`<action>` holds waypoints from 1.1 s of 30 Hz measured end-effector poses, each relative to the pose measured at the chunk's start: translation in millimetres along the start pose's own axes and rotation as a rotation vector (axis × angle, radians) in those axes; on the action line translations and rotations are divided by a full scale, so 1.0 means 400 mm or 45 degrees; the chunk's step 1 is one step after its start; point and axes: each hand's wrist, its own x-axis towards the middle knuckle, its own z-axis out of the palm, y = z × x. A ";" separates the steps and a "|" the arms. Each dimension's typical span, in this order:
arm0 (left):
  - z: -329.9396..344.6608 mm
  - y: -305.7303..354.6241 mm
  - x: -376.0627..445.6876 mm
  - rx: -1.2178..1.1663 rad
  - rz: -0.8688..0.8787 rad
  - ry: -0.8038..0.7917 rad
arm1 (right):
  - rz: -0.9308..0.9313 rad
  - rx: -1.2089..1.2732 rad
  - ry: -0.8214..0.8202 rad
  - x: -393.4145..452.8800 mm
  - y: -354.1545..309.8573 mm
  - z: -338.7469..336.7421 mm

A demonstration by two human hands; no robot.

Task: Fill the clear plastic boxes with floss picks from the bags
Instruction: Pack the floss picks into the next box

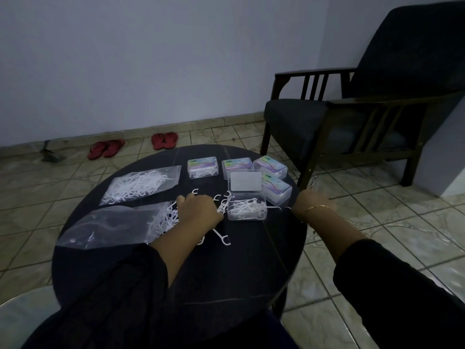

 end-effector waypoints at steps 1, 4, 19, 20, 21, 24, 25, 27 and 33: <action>-0.001 0.000 0.000 0.001 -0.009 -0.003 | 0.001 0.025 -0.026 0.001 -0.004 0.002; -0.005 0.000 -0.006 0.013 -0.028 0.011 | -0.007 0.090 -0.070 0.006 -0.015 0.014; -0.002 -0.001 0.011 0.074 -0.059 0.037 | -0.185 0.182 0.102 0.005 -0.055 -0.013; -0.001 -0.001 0.014 0.079 -0.059 0.033 | -0.234 0.148 0.128 0.006 -0.064 -0.019; -0.002 -0.001 0.016 0.084 -0.060 0.030 | -0.293 0.101 0.154 0.006 -0.076 -0.024; -0.004 0.000 0.018 0.096 -0.066 0.020 | -0.513 -0.035 0.225 0.003 -0.113 -0.024; -0.004 0.000 0.019 0.094 -0.067 0.020 | -0.576 -0.076 0.238 0.000 -0.126 -0.023; -0.003 0.000 0.020 0.089 -0.066 0.026 | -0.673 -0.123 0.241 -0.004 -0.148 -0.014; 0.000 -0.002 0.024 0.122 0.000 0.037 | -0.799 0.011 0.252 0.009 -0.159 0.011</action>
